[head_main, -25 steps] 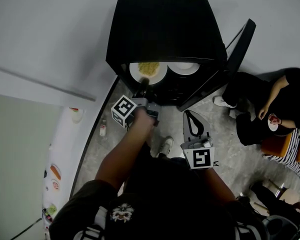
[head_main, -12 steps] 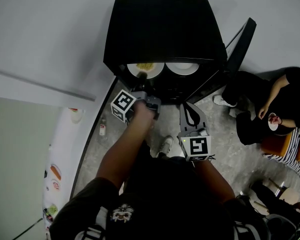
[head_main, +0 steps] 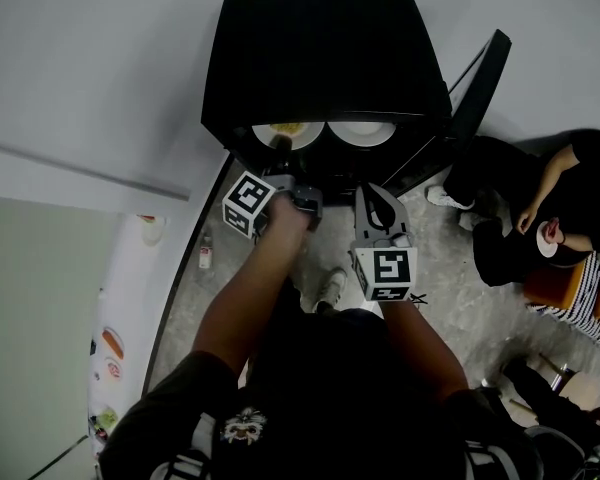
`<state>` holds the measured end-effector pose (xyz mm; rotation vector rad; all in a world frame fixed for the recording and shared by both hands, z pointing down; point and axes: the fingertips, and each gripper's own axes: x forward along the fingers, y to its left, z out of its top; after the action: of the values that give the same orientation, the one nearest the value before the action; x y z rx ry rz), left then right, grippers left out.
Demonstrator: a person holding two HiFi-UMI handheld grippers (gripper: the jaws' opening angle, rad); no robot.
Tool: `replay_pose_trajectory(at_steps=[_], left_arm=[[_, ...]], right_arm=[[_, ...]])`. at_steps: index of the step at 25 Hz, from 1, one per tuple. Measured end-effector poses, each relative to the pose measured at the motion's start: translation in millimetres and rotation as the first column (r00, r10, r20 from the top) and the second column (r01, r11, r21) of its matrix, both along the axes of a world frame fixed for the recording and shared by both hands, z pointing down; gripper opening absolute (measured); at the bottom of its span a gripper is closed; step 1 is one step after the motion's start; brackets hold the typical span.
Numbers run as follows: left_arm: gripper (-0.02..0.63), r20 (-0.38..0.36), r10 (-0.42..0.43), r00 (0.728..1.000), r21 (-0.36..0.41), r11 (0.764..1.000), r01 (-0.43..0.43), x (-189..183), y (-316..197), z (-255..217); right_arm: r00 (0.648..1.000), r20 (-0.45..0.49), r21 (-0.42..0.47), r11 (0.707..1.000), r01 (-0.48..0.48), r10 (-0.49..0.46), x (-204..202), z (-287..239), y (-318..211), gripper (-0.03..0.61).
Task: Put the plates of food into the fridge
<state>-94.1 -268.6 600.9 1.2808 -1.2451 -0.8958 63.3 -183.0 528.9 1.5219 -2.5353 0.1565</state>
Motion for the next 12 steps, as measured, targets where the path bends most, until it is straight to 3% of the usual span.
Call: replay_pose_trajectory(at_steps=[4,12], left_arm=[[0.138,0.063,0.014,0.998,-0.026,1.0,-0.012,-1.0,4.1,3.0],[0.167,0.207,0.08,0.975,-0.025,0.997,-0.076,6.2,44.7,-5.8]], right_arm=[[1.0,0.004,0.002,1.0,0.002,-0.002,-2.5,0.6,0.7,0.025],[1.0,0.02,-0.007,1.0,0.003,-0.003,-2.7,0.5,11.4,0.025]])
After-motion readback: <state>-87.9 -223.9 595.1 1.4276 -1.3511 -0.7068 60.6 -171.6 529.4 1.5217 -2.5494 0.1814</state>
